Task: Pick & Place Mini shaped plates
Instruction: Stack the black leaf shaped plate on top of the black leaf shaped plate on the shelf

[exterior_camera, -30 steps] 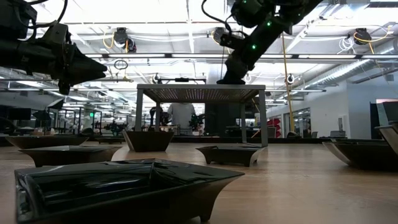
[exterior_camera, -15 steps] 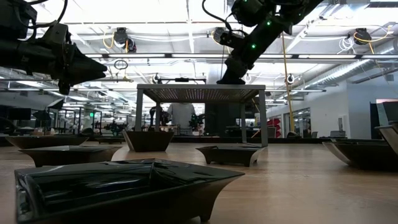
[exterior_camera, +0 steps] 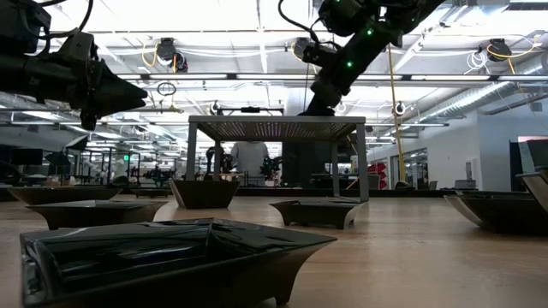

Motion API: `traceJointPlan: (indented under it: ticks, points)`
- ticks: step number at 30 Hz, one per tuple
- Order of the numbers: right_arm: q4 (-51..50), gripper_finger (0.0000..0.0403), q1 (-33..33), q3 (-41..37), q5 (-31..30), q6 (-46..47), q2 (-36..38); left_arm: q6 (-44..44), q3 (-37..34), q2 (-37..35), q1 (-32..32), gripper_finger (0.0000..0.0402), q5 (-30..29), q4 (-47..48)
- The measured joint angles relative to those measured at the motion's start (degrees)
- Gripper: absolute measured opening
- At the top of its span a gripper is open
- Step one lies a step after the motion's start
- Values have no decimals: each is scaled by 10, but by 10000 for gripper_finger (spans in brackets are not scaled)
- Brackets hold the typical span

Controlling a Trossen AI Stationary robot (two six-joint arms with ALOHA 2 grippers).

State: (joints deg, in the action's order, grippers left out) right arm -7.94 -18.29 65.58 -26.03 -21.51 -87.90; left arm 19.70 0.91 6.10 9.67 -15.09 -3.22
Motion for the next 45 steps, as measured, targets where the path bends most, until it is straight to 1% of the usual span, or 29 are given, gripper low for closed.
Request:
traceJointPlan:
  ticks: [4,10,15,17,19,22,24,26,29,32,41,45]
  points:
    - [0,2,10,0,-41,-44,1,0,0,0,0,111,0,0]
    - [1,1,25,0,-41,-98,6,0,0,0,0,111,0,0]
    - [-6,1,31,0,-41,-194,20,0,0,0,0,111,0,0]
    - [-19,1,31,-2,-40,-217,30,0,0,0,0,111,0,0]
    - [-12,1,30,1,-37,-248,36,0,0,0,0,111,0,0]
    - [-54,1,26,-1,-39,-317,54,0,0,0,0,111,0,0]
    - [-48,1,23,0,-39,-344,54,0,0,0,0,111,0,0]
    - [-69,0,17,-1,-32,-345,62,0,0,0,0,111,0,0]
    - [-82,0,10,1,15,-340,67,0,0,0,0,111,0,0]
    - [-98,0,4,0,38,-341,64,0,0,0,0,111,0,0]
    - [-92,0,-1,0,38,-347,65,0,0,0,0,111,0,0]
    - [-93,12,0,0,37,-347,65,0,0,0,0,111,0,0]
